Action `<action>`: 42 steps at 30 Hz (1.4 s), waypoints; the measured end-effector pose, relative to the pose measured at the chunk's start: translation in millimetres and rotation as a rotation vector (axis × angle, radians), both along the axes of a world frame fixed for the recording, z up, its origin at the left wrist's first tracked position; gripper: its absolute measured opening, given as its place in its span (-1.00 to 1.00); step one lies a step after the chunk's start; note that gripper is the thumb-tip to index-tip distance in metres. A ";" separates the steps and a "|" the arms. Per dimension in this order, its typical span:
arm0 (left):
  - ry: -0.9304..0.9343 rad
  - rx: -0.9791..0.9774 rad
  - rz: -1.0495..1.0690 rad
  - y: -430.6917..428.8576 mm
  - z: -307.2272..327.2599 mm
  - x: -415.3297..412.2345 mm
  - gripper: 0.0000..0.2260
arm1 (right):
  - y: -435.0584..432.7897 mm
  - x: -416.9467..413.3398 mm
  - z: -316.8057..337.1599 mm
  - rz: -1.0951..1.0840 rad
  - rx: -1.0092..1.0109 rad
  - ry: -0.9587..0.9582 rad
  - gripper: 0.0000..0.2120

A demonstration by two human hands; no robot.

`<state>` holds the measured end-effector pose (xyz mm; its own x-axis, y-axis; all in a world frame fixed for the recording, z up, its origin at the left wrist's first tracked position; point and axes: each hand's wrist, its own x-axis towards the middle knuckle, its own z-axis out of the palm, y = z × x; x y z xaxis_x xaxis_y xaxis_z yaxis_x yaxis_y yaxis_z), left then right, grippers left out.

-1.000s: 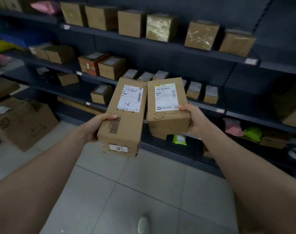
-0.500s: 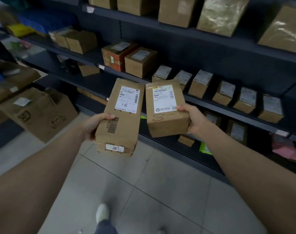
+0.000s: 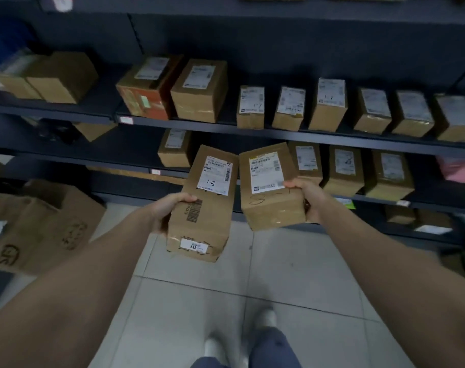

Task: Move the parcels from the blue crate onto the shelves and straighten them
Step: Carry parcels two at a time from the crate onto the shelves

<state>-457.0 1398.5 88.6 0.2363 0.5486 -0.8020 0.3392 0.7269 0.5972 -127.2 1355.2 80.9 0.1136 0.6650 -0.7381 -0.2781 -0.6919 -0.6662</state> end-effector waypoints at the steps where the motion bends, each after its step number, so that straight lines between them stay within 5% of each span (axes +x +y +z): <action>1: 0.001 -0.011 -0.006 10.5 -5.6 2.0 -0.18 | 5.7 -0.8 -5.4 -0.009 -0.020 0.007 -0.58; 12: -0.008 -0.014 -0.009 123.6 -87.4 0.0 -0.35 | 100.3 -9.5 -92.8 -0.074 -0.045 -0.016 -0.70; 22: -0.079 0.124 -0.054 257.9 -196.9 18.8 -0.34 | 215.4 -11.5 -198.5 -0.208 0.178 0.028 -0.74; 33: -0.113 0.280 -0.050 351.9 -289.0 43.4 -0.49 | 275.2 3.2 -291.4 -0.245 0.284 -0.045 -0.47; 42: -0.176 0.239 0.049 386.1 -314.1 65.9 -0.33 | 290.2 16.4 -315.1 -0.290 0.315 -0.121 -0.57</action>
<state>-391.1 1784.6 -225.5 0.3289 0.7310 -0.5979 0.1827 0.5719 0.7997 -110.9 1645.4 -234.1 0.4020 0.7833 -0.4742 -0.3376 -0.3546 -0.8719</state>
